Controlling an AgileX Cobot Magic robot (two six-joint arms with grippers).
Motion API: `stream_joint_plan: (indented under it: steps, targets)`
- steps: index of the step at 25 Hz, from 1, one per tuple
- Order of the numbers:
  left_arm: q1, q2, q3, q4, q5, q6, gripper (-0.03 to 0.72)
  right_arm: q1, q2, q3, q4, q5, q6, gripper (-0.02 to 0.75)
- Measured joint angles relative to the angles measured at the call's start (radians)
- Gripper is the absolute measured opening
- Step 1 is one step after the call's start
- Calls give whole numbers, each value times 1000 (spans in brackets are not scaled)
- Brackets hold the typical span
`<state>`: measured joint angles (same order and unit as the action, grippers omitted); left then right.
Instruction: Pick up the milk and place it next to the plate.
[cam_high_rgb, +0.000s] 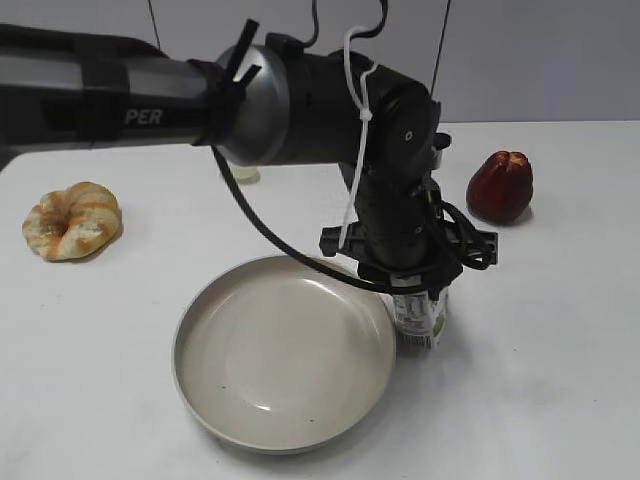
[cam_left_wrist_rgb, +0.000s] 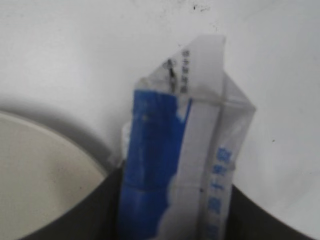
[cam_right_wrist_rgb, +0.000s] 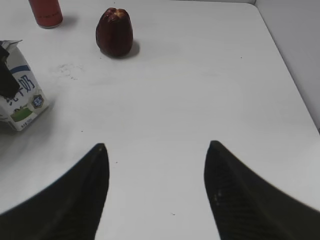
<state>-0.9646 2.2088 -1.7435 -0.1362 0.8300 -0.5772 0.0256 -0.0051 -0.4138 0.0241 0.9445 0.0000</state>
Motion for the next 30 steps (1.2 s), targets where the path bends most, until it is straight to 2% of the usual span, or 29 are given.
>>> stream_joint_plan:
  steps: [16,21,25,30]
  targets:
    - [0,-62,-15,-28,-14,-1,599,0,0,0,0,0,0,459]
    - [15,-160,-68,-27,14,31,634,0,0,0,0,0,0,459]
    - [73,-240,-133,-27,133,170,636,0,0,0,0,0,0,459]
    - [222,-313,-170,-27,353,374,609,0,0,0,0,0,0,459]
